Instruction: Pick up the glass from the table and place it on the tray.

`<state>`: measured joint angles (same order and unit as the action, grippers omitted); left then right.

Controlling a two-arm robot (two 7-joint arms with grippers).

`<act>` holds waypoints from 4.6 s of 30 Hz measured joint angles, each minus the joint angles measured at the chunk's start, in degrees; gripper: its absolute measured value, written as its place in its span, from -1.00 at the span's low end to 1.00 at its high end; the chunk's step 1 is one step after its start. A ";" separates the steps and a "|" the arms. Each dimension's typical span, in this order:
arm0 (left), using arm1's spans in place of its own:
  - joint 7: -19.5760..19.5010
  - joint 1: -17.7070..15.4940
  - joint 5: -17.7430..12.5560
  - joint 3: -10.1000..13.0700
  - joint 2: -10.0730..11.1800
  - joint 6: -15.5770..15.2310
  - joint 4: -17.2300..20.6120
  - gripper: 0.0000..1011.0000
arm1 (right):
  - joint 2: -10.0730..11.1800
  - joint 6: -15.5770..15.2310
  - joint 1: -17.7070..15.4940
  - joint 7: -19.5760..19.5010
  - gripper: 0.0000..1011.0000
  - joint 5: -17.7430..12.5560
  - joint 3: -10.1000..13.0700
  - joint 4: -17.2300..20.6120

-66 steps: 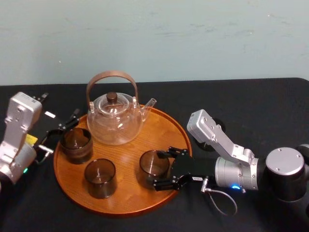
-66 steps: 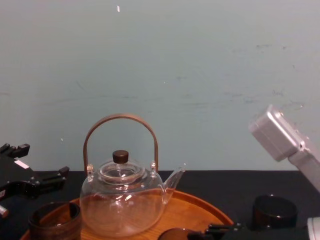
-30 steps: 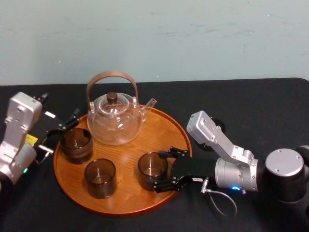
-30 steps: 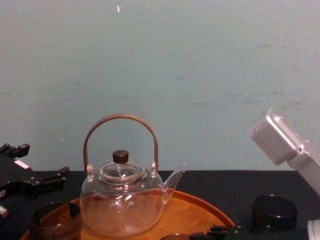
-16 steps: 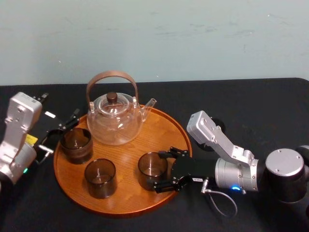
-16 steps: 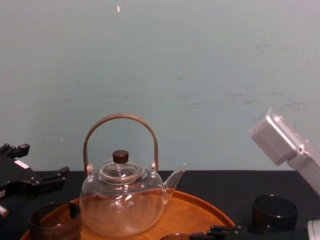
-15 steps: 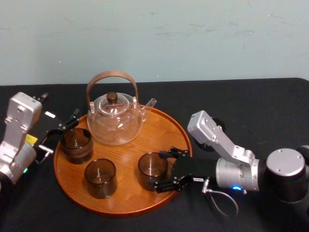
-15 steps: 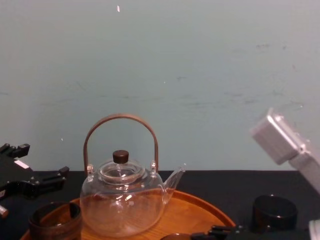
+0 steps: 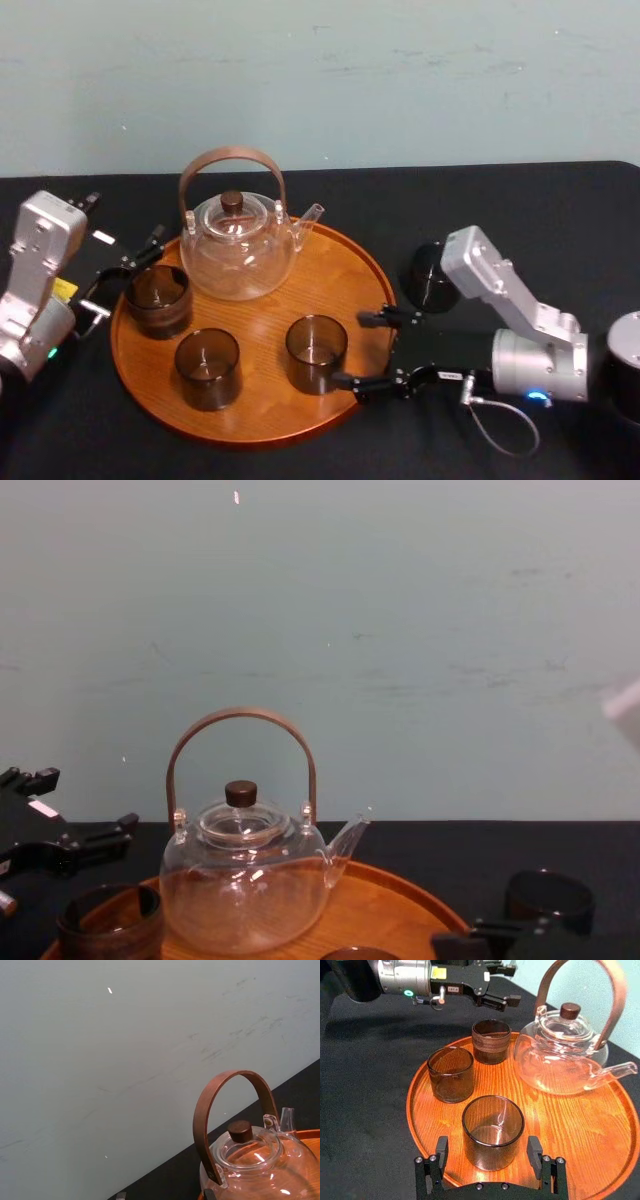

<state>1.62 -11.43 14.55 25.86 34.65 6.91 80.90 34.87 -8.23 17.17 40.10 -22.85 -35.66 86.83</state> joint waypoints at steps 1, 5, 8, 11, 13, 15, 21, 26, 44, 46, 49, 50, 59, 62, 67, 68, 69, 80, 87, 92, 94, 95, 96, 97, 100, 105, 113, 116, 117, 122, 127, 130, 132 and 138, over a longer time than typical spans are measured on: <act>0.00 0.00 0.00 0.00 0.00 0.00 0.00 0.98 | 0.69 0.22 -0.57 -0.04 0.98 -0.54 0.48 0.68; 0.00 0.00 0.00 0.00 0.00 0.00 0.00 0.98 | 2.39 0.81 -2.04 -0.51 0.98 -1.84 1.91 2.28; 0.00 0.00 0.00 0.00 0.00 0.00 0.00 0.98 | 3.65 1.38 -3.30 -1.34 0.98 -2.94 3.27 3.46; 0.00 0.00 0.00 0.00 0.00 0.00 0.00 0.98 | 4.86 1.82 -4.66 -2.38 0.98 -3.98 4.93 4.40; 0.00 0.00 0.00 0.00 0.00 0.00 0.00 0.98 | 5.37 2.01 -5.38 -3.03 0.98 -4.47 5.72 4.83; 0.00 0.00 0.00 0.00 0.00 0.00 0.00 0.98 | 6.02 2.13 -6.49 -4.29 0.98 -5.20 7.16 5.42; 0.00 0.00 0.00 0.00 0.00 0.00 0.00 0.98 | 6.88 2.41 -8.80 -6.88 0.98 -6.59 10.20 6.45; 0.00 0.00 0.00 0.00 0.00 0.00 0.00 0.98 | 7.34 3.08 -10.69 -8.90 0.98 -7.62 13.24 7.52; 0.00 0.00 0.00 0.00 0.00 0.00 0.00 0.98 | 6.68 1.49 -14.21 -14.26 0.98 -8.83 20.52 8.66; 0.00 0.00 0.00 0.00 0.00 0.00 0.00 0.98 | 6.41 -0.51 -13.80 -14.68 0.98 -8.90 20.49 8.17; 0.00 0.00 0.00 0.00 0.00 0.00 0.00 0.98 | 6.13 -2.27 -13.34 -14.90 0.98 -9.07 20.23 7.47; 0.00 0.00 0.00 0.00 0.00 0.00 0.00 0.98 | 5.94 -3.26 -13.02 -14.99 0.98 -9.17 20.00 6.93; 0.00 0.00 0.00 0.00 0.00 0.00 0.00 0.98 | 5.28 -5.75 -11.56 -15.10 0.98 -9.17 18.85 4.68; 0.00 0.00 0.00 0.00 0.00 0.00 0.00 0.98 | 5.02 -6.19 -10.78 -14.81 0.98 -8.91 18.21 3.70; 0.00 0.00 0.00 0.00 0.00 0.00 0.00 0.98 | 4.56 -6.64 -9.82 -14.44 0.98 -8.53 17.41 2.36; 0.00 0.00 0.00 0.00 0.00 0.00 0.00 0.98 | 4.47 -6.73 -9.61 -14.36 0.98 -8.45 17.24 2.08; 0.00 0.00 0.00 0.00 0.00 0.00 0.00 0.98 | 4.28 -6.83 -9.24 -14.28 0.98 -8.28 16.97 1.63; 0.00 0.00 0.00 0.00 0.00 0.00 0.00 0.98 | 2.77 -7.21 -6.64 -14.18 0.98 -7.02 15.55 -1.47; 0.00 0.00 0.00 0.00 0.00 0.00 0.00 0.98 | 1.78 -6.53 -4.87 -13.97 0.98 -5.00 14.23 -3.00; 0.00 0.00 0.00 0.00 0.00 0.00 0.00 0.98 | 1.00 -6.41 -3.53 -13.26 0.98 -3.90 13.41 -4.19; 0.00 0.00 0.00 0.00 0.00 0.00 0.00 0.98 | 0.78 -6.42 -3.20 -13.08 0.98 -3.62 13.22 -4.52; 0.00 0.00 0.00 0.00 0.00 0.00 0.00 0.98 | 0.66 -6.42 -3.04 -13.00 0.98 -3.51 13.12 -4.69; 0.00 0.00 0.00 0.00 0.00 0.00 0.00 0.98 | 0.43 -6.44 -2.68 -12.87 0.98 -3.24 12.92 -5.03; 0.00 0.00 0.00 0.00 0.00 0.00 0.00 0.98 | 0.32 -6.45 -2.51 -12.80 0.98 -3.13 12.84 -5.20; 0.00 0.00 0.00 0.00 0.00 0.00 0.00 0.98 | -0.10 -6.52 -1.75 -12.60 0.98 -2.69 12.58 -6.00; 0.00 0.00 0.00 0.00 0.00 0.00 0.00 0.98 | -0.89 -6.70 -0.45 -12.29 0.98 -1.99 12.11 -7.41; 0.00 0.00 0.00 0.00 0.00 0.00 0.00 0.98 | -2.25 -6.89 1.73 -11.76 0.98 -0.96 11.38 -9.73; 0.00 0.00 0.00 0.00 0.00 0.00 0.00 0.98 | -2.72 -6.89 2.47 -11.46 0.98 -0.55 11.04 -10.50; 0.00 0.00 0.00 0.00 0.00 0.00 0.00 0.98 | -2.95 -6.88 2.81 -11.31 0.98 -0.37 10.87 -10.84; 0.00 0.00 0.00 0.00 0.00 0.00 0.00 0.98 | -3.49 -6.87 3.59 -10.91 0.98 0.03 10.47 -11.58; 0.00 0.00 0.00 0.00 0.00 0.00 0.00 0.98 | -4.00 -6.89 4.19 -10.66 0.98 0.35 10.19 -12.36; 0.00 0.00 0.00 0.00 0.00 0.00 0.00 0.98 | -4.22 -6.92 4.43 -10.61 0.98 0.48 10.12 -12.72; 0.00 0.00 0.00 0.00 0.00 0.00 0.00 0.98 | -4.39 -6.99 4.62 -10.56 0.98 0.60 10.04 -13.02; 0.00 0.00 0.00 0.00 0.00 0.00 0.00 0.98 | -4.50 -7.34 4.80 -10.59 0.98 1.15 9.70 -13.16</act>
<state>1.62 -11.43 14.55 25.86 34.65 6.91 80.90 30.37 -15.57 21.97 29.51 -21.70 -25.96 73.67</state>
